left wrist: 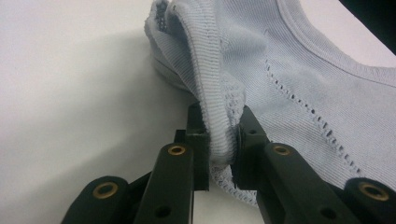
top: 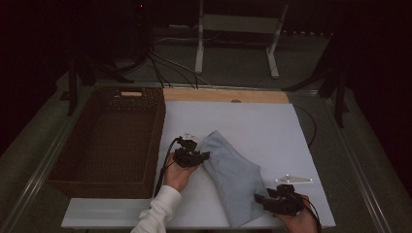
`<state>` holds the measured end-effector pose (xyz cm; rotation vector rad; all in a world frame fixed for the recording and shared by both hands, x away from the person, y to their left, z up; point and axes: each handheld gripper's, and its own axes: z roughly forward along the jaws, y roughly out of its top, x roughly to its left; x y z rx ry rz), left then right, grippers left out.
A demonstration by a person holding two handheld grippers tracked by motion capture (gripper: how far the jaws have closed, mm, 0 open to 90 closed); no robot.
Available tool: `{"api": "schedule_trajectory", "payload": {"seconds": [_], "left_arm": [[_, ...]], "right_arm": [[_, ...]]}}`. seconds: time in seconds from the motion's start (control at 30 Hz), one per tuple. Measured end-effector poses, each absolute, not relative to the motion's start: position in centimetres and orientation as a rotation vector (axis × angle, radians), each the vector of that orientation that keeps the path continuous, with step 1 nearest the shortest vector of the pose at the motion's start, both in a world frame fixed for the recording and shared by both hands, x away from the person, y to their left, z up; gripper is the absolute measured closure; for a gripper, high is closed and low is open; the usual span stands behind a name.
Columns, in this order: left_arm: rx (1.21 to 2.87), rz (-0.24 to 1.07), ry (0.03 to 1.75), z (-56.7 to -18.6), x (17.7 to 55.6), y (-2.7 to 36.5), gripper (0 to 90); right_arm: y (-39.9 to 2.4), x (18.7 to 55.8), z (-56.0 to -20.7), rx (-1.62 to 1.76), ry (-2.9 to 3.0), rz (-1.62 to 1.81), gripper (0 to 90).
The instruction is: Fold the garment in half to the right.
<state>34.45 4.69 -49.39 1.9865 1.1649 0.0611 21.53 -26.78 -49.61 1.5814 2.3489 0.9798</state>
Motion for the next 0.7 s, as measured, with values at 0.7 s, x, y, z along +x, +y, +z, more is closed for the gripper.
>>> {"api": "schedule_trajectory", "payload": {"seconds": [0.7], "left_arm": [[1.985,0.071,1.158,-48.6,35.4,3.8,80.5]], "right_arm": [[-25.4,21.7,-49.8,1.717,2.466,0.91,76.5]]}}
